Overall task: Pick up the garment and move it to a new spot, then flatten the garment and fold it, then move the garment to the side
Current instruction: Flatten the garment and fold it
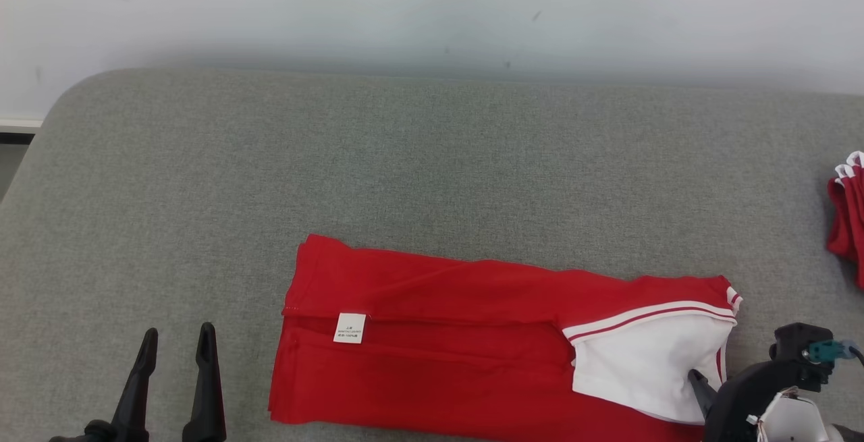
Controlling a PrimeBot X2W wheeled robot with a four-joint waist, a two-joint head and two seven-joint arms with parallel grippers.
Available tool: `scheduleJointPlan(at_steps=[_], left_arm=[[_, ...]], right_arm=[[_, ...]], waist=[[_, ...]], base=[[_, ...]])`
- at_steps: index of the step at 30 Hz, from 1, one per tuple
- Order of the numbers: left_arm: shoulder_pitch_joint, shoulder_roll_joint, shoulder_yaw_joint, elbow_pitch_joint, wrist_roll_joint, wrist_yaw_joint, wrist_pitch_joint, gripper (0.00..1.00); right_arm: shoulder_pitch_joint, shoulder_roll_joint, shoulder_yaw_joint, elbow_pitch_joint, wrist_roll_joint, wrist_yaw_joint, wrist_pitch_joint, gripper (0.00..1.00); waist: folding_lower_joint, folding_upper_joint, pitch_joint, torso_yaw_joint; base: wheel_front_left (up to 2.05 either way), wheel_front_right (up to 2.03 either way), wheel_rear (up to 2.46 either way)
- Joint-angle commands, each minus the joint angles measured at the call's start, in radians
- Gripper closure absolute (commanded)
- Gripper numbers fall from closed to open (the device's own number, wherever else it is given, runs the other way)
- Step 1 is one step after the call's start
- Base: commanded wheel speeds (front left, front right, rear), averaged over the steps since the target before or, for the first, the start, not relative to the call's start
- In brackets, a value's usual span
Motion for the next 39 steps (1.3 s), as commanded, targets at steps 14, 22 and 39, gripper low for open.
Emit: scheduleJointPlan(at_steps=[14, 22, 39], left_arm=[[-0.006, -0.003, 0.001, -0.018, -0.017, 0.018, 0.003, 0.00], [0.000, -0.003, -0.004, -0.012, -0.018, 0.021, -0.001, 0.00], [-0.016, 0.004, -0.022, 0.013, -0.024, 0.014, -0.002, 0.00]], right_arm=[[-0.034, 0.003, -0.137, -0.062, -0.056, -0.001, -0.068, 1.00], [-0.006, 0.005, -0.307, -0.233, -0.122, -0.001, -0.053, 1.00], [-0.028, 0.005, 0.342, -0.256, 0.026, -0.001, 0.041, 1.00]], waist=[[0.0001, 0.0001, 0.000, -0.043], [0.0001, 0.0001, -0.013, -0.073], [0.0001, 0.0001, -0.027, -0.057]], base=[[0.00, 0.00, 0.00], [0.00, 0.00, 0.00], [0.00, 0.00, 0.00]])
